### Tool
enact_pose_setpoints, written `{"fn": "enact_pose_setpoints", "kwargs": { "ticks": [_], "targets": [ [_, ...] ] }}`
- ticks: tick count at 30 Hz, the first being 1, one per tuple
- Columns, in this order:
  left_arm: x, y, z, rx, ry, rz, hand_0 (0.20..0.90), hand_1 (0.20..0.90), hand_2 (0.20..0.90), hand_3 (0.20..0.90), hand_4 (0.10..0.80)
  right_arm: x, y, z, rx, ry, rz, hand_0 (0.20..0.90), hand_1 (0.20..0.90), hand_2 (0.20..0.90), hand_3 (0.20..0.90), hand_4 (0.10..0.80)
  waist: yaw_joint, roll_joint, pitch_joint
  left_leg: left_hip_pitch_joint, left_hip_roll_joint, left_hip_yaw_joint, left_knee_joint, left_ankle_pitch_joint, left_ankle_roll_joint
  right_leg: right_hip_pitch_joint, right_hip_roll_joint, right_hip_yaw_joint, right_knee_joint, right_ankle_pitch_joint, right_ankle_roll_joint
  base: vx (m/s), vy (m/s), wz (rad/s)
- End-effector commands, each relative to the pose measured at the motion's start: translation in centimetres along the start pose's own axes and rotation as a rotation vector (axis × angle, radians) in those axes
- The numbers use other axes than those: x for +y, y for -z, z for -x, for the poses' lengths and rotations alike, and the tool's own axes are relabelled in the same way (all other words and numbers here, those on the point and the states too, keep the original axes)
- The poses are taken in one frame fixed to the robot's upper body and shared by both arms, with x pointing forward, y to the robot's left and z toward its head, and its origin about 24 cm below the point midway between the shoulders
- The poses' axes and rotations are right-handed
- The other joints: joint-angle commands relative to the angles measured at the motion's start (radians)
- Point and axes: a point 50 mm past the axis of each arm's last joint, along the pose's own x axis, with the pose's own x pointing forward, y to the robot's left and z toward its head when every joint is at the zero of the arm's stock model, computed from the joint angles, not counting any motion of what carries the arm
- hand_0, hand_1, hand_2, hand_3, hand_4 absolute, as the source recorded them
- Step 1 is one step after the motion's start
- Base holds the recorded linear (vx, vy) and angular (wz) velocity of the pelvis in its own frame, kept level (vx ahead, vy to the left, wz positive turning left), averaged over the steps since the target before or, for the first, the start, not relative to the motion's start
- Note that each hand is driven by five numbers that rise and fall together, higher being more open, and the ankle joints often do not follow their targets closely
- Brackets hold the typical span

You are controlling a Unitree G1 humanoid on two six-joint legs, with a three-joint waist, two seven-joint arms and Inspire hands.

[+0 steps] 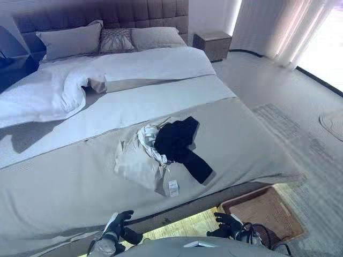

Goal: Pick up the clothes from the bed and place them into the basket

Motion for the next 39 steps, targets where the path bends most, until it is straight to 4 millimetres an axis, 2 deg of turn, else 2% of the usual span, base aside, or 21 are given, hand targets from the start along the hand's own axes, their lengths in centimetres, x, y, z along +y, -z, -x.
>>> {"fn": "enact_pose_setpoints", "kwargs": {
  "ticks": [1,17,22,25,30,32,33,35,36,39],
  "targets": [
    [0.3,-3.4,-1.0,-0.123,-0.026,-0.022,0.900,0.900,0.900,0.900,0.800,-1.0,-0.6,-0.3,-0.005,0.003,0.017,0.900,0.900,0.900,0.900,0.800,0.017,0.011,0.041,0.031,-0.039,-0.094,0.006,-0.101,0.046,-0.046,0.028,-0.053,0.061,-0.016,-0.012,0.000,0.000,0.00],
    [0.5,-2.9,-0.9,-0.107,-0.039,0.010,0.900,0.900,0.900,0.900,0.800,-1.6,-0.7,-0.3,-0.009,0.053,0.051,0.900,0.900,0.900,0.900,0.800,0.013,0.014,0.051,0.034,-0.037,-0.090,0.006,-0.102,0.045,-0.049,0.026,-0.048,0.064,-0.012,-0.008,0.008,0.005,0.00],
    [0.8,-3.2,-0.9,-0.116,-0.050,0.017,0.900,0.900,0.900,0.900,0.800,-2.3,-1.5,-0.3,-0.050,0.125,0.100,0.900,0.900,0.900,0.900,0.800,0.014,0.016,0.063,0.026,-0.035,-0.087,0.006,-0.100,0.045,-0.057,0.023,-0.047,0.063,-0.006,-0.005,0.009,0.004,0.00],
    [0.9,-2.8,-0.9,-0.101,-0.041,0.020,0.900,0.900,0.900,0.900,0.800,-3.2,-2.8,-0.3,-0.132,0.207,0.153,0.900,0.900,0.900,0.900,0.800,0.018,0.020,0.068,0.024,-0.034,-0.088,0.006,-0.099,0.042,-0.054,0.019,-0.053,0.055,0.003,-0.001,0.094,0.018,0.00],
    [2.1,-2.5,-0.8,-0.084,-0.054,0.041,0.900,0.900,0.900,0.900,0.800,-6.4,-7.8,0.5,-0.362,0.423,0.208,0.900,0.900,0.900,0.900,0.800,0.028,0.019,0.080,0.001,-0.033,-0.093,0.006,-0.087,0.041,-0.073,0.016,-0.054,0.054,0.014,0.002,0.053,-0.007,0.00],
    [2.9,-3.1,-0.9,-0.093,-0.067,0.072,0.900,0.900,0.900,0.900,0.800,-8.7,-12.2,1.7,-0.514,0.486,0.184,0.900,0.900,0.900,0.900,0.800,0.030,0.020,0.097,-0.031,-0.033,-0.098,0.006,-0.076,0.043,-0.111,0.017,-0.050,0.068,0.015,-0.002,-0.069,0.010,0.01],
    [3.1,-3.4,-1.0,-0.097,-0.070,0.081,0.900,0.900,0.900,0.900,0.800,-9.5,-13.5,2.3,-0.571,0.527,0.200,0.900,0.900,0.900,0.900,0.800,0.031,0.021,0.102,-0.042,-0.034,-0.102,0.006,-0.072,0.045,-0.123,0.018,-0.048,0.073,0.015,-0.004,-0.092,0.029,0.02],
    [3.5,-4.1,-1.1,-0.112,-0.077,0.103,0.900,0.900,0.900,0.900,0.800,-11.7,-16.2,3.8,-0.675,0.627,0.223,0.900,0.900,0.900,0.900,0.800,0.030,0.023,0.117,-0.063,-0.036,-0.106,0.006,-0.066,0.047,-0.148,0.021,-0.045,0.087,0.012,-0.008,-0.132,0.040,0.01],
    [4.0,-4.9,-1.3,-0.131,-0.083,0.124,0.900,0.900,0.900,0.900,0.800,-13.8,-18.6,5.4,-0.760,0.718,0.225,0.900,0.900,0.900,0.900,0.800,0.029,0.026,0.137,-0.081,-0.036,-0.110,0.006,-0.060,0.048,-0.172,0.022,-0.042,0.104,0.009,-0.012,-0.163,0.052,0.01],
    [4.8,-6.9,-1.6,-0.185,-0.096,0.132,0.900,0.900,0.900,0.900,0.800,-17.4,-23.6,9.2,-0.894,0.881,0.247,0.900,0.900,0.900,0.900,0.800,0.026,0.032,0.171,-0.105,-0.038,-0.115,0.006,-0.053,0.049,-0.215,0.024,-0.038,0.145,-0.004,-0.021,-0.120,0.064,0.07]
  ]
}}
